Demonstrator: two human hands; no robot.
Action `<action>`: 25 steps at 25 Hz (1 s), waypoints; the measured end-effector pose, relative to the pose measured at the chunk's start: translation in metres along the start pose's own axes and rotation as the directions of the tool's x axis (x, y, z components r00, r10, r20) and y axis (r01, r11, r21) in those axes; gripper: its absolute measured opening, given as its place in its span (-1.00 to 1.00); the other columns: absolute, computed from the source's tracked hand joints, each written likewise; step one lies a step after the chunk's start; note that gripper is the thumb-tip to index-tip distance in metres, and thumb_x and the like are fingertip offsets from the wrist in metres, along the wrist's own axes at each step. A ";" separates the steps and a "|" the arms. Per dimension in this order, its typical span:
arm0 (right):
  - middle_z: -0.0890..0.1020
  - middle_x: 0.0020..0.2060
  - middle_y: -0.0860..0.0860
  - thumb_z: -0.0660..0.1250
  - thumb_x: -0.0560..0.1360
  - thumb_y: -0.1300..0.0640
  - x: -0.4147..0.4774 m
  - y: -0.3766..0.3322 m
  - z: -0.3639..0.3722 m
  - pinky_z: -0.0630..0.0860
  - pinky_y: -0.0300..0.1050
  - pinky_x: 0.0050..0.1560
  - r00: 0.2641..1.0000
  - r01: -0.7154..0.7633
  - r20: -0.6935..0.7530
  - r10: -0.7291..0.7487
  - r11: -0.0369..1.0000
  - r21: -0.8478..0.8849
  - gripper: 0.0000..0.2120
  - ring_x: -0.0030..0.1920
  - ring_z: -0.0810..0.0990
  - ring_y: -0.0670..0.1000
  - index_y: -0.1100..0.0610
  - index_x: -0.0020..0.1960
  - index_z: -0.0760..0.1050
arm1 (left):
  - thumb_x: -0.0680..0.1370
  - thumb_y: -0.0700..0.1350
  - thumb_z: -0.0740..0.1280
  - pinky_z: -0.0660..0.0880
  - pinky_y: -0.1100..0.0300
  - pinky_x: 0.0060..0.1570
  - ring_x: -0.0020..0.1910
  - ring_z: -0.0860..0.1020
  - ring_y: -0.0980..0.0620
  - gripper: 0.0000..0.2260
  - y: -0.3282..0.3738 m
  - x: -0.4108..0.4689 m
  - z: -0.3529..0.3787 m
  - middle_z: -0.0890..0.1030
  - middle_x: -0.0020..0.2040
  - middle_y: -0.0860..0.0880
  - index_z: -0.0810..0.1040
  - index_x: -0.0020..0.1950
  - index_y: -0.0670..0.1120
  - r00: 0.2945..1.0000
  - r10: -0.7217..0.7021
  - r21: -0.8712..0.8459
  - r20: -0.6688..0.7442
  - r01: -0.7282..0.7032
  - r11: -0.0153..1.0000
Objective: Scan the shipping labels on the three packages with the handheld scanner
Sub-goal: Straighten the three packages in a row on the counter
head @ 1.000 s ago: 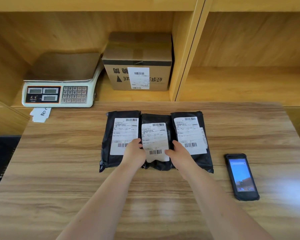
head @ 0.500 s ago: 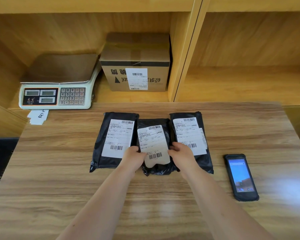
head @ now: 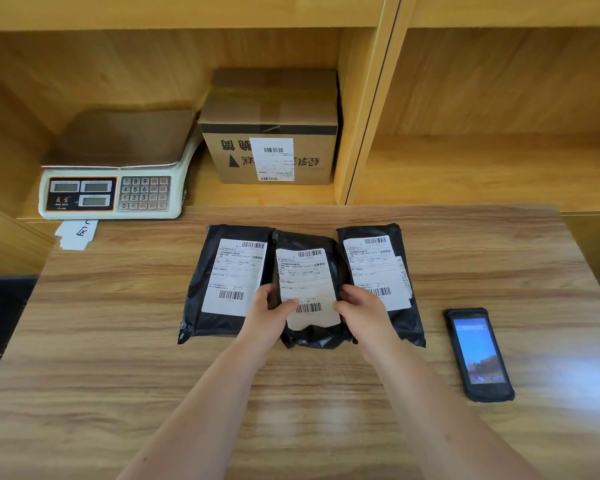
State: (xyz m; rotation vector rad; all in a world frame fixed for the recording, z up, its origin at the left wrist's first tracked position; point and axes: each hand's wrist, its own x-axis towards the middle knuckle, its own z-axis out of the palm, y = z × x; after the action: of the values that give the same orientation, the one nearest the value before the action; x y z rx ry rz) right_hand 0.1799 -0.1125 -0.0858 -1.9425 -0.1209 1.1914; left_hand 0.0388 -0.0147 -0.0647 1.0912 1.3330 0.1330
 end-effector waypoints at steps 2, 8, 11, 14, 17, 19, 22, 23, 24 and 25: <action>0.75 0.23 0.13 0.28 0.67 0.43 -0.003 -0.001 -0.002 0.58 0.18 0.50 1.000 -0.019 0.017 0.019 1.000 -0.002 -0.59 0.42 0.63 0.23 0.40 0.50 0.50 | 0.55 -0.14 0.40 0.47 0.18 -0.19 -0.01 0.56 0.09 -0.62 -0.003 0.002 -0.003 0.60 0.07 0.03 0.36 0.31 0.08 1.000 -0.020 -0.062 -0.010 0.020 0.998; 0.58 0.56 0.12 0.36 0.67 0.36 -0.015 -0.007 -0.012 0.52 0.15 0.64 0.996 0.070 0.053 -0.069 0.998 -0.009 -0.48 0.55 0.54 0.13 0.16 0.62 0.48 | 0.52 -0.21 0.43 0.61 0.01 -0.08 0.06 0.66 -0.06 -0.48 -0.002 -0.004 -0.011 0.69 0.10 -0.07 0.40 0.37 0.23 0.999 0.018 -0.136 0.034 -0.013 0.991; 0.62 0.50 0.07 0.40 0.67 0.32 -0.025 -0.012 -0.019 0.56 0.16 0.58 0.990 0.137 0.032 -0.136 0.990 -0.020 -0.52 0.51 0.56 0.13 0.12 0.57 0.53 | 0.55 -0.23 0.39 0.61 -0.02 -0.08 0.09 0.65 -0.05 -0.43 0.002 -0.013 -0.014 0.68 0.15 -0.03 0.34 0.43 0.25 0.996 0.062 -0.122 0.071 -0.053 0.991; 0.64 0.41 0.00 0.40 0.67 0.29 -0.035 -0.016 -0.031 0.59 0.01 0.33 0.980 0.199 0.033 -0.198 0.980 -0.014 -0.56 0.32 0.63 0.08 0.05 0.52 0.59 | 0.56 -0.21 0.37 0.57 0.10 -0.18 0.11 0.63 -0.03 -0.44 0.012 -0.026 -0.013 0.66 0.18 -0.02 0.33 0.43 0.28 0.993 0.074 -0.136 0.096 -0.060 0.989; 0.65 0.42 -0.05 0.43 0.67 0.26 -0.043 -0.016 -0.048 0.51 -0.06 0.29 0.962 0.269 0.043 -0.269 0.963 0.006 -0.62 0.30 0.62 0.05 -0.04 0.43 0.63 | 0.56 -0.19 0.38 0.54 0.08 -0.12 0.15 0.62 -0.06 -0.46 0.021 -0.036 -0.011 0.67 0.20 -0.02 0.34 0.43 0.26 0.989 0.095 -0.146 0.115 -0.078 0.986; 0.66 0.38 -0.12 0.46 0.67 0.26 -0.047 -0.016 -0.061 0.53 -0.10 0.30 0.950 0.307 0.046 -0.308 0.951 0.027 -0.64 0.29 0.64 -0.03 -0.14 0.32 0.63 | 0.55 -0.17 0.38 0.53 0.03 -0.02 0.16 0.62 -0.08 -0.44 0.026 -0.042 -0.009 0.68 0.18 0.00 0.34 0.45 0.27 0.986 0.115 -0.142 0.123 -0.097 0.985; 0.67 0.23 -0.25 0.46 0.66 0.30 -0.051 -0.012 -0.084 0.54 -0.31 0.13 0.937 0.347 0.038 -0.348 0.937 0.025 -0.62 0.08 0.66 -0.30 -0.19 0.24 0.62 | 0.55 -0.16 0.38 0.49 -0.01 0.04 0.14 0.65 -0.07 -0.45 0.032 -0.049 -0.006 0.72 0.13 0.05 0.36 0.43 0.31 0.981 0.135 -0.147 0.140 -0.115 0.982; 0.66 0.21 -0.28 0.47 0.66 0.30 -0.051 -0.009 -0.091 0.54 -0.38 0.08 0.934 0.355 0.029 -0.355 0.935 0.008 -0.61 0.07 0.65 -0.31 -0.20 0.22 0.62 | 0.56 -0.17 0.38 0.51 0.00 0.04 0.14 0.65 -0.06 -0.46 0.033 -0.052 -0.004 0.73 0.11 0.06 0.37 0.43 0.30 0.979 0.141 -0.164 0.145 -0.117 0.979; 0.65 0.19 -0.29 0.47 0.65 0.31 -0.050 -0.004 -0.099 0.55 -0.42 0.03 0.935 0.354 0.020 -0.353 0.935 -0.014 -0.61 0.10 0.63 -0.31 -0.19 0.22 0.61 | 0.56 -0.19 0.37 0.52 0.04 0.01 0.14 0.64 -0.04 -0.46 0.034 -0.055 -0.002 0.73 0.10 0.07 0.38 0.42 0.29 0.979 0.144 -0.183 0.144 -0.117 0.976; 0.65 0.19 -0.26 0.48 0.65 0.32 -0.048 0.002 -0.107 0.55 -0.45 -0.01 0.939 0.344 0.005 -0.344 0.938 -0.034 -0.61 0.14 0.61 -0.28 -0.17 0.24 0.61 | 0.56 -0.20 0.37 0.52 0.06 -0.05 0.14 0.64 -0.02 -0.47 0.035 -0.057 0.000 0.74 0.08 0.09 0.39 0.41 0.28 0.978 0.150 -0.196 0.143 -0.121 0.973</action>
State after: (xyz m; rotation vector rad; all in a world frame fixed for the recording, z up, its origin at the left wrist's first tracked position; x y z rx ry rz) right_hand 0.2356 -0.2003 -0.0320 -1.8563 -0.4648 0.9595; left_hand 0.0389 -0.0326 0.0000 1.0115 1.0820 0.2633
